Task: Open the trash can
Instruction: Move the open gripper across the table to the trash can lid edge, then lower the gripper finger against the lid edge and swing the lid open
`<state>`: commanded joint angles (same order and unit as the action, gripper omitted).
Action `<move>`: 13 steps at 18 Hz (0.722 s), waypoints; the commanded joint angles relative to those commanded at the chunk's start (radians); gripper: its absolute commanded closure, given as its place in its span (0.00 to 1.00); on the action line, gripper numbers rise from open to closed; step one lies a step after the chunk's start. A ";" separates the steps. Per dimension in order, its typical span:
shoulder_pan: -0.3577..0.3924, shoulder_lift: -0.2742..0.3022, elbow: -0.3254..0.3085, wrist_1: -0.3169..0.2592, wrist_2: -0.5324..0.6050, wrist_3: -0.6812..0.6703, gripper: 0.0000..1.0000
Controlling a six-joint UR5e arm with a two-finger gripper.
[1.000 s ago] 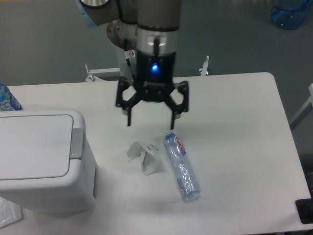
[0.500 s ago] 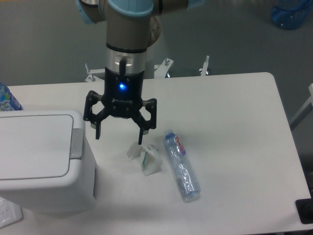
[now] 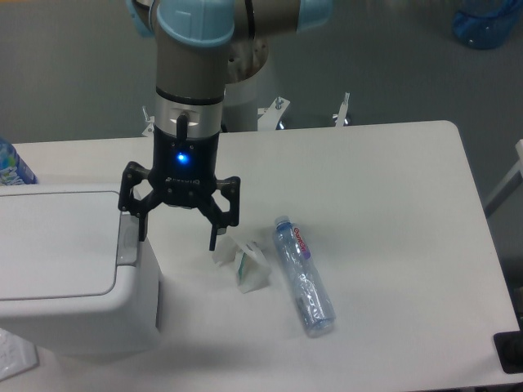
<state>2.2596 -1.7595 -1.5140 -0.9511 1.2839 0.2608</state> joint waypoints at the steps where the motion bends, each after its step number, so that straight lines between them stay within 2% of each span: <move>1: -0.003 -0.002 0.000 0.002 0.002 0.000 0.00; 13: -0.005 -0.009 -0.008 0.003 0.002 0.002 0.00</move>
<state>2.2550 -1.7687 -1.5217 -0.9480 1.2855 0.2623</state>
